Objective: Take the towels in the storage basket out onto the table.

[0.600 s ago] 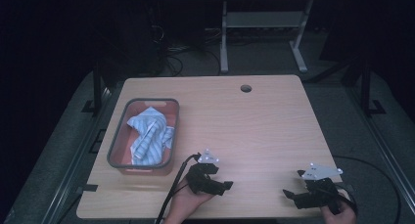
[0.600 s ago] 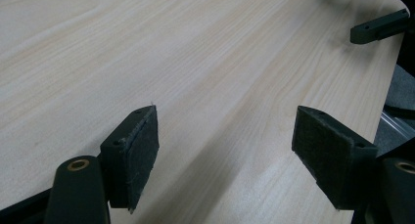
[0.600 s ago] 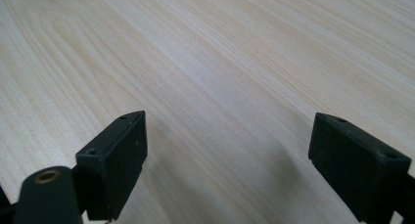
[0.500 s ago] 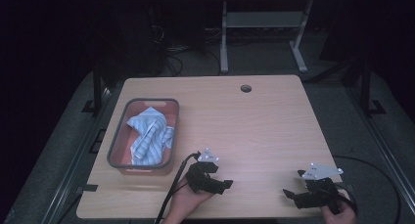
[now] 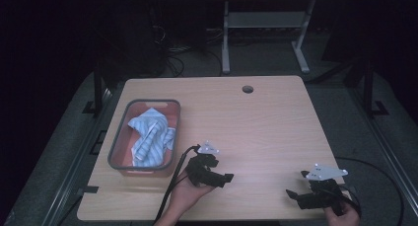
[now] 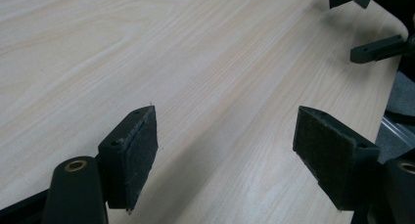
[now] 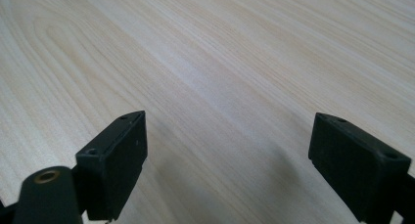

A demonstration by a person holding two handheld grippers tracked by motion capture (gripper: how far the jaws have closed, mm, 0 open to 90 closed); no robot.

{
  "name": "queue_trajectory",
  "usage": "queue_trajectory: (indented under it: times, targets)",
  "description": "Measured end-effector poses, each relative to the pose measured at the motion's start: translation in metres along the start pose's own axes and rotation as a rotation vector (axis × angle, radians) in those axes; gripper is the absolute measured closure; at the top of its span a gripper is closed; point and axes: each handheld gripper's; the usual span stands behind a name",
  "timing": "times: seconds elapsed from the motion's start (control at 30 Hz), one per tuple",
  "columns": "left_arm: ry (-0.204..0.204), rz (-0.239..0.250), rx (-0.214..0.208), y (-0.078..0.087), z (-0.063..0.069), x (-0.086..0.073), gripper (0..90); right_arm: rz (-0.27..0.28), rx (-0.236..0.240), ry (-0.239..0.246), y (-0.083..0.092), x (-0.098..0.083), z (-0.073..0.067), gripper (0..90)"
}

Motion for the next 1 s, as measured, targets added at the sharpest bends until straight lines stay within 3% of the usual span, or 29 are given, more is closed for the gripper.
queue_trajectory:
  times: [0.1, 0.23, 0.67, 1.0]
  targets:
    - [0.007, -0.004, -0.013, 0.002, -0.001, 0.007, 24.5, 0.007, -0.002, 0.002, 0.000, 0.000, 0.000, 13.8]
    - [-0.016, -0.025, 0.006, 0.006, -0.001, 0.016, 22.4, 0.007, 0.002, -0.001, 0.000, 0.000, 0.001, 13.8]
    - [-0.008, 0.002, 0.038, 0.036, -0.010, 0.044, 19.6, 0.007, -0.001, 0.014, 0.000, 0.001, -0.003, 13.8]
    - [-0.001, -0.004, 0.074, 0.058, -0.033, 0.061, 18.4, 0.004, -0.001, 0.009, -0.001, 0.001, -0.001, 13.8]
Point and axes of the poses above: each handheld gripper's, and its own axes: y roughly backward along the jaws, x roughly out of its top, z roughly to its right, and after that the axes turned 1 degree about z, right-handed
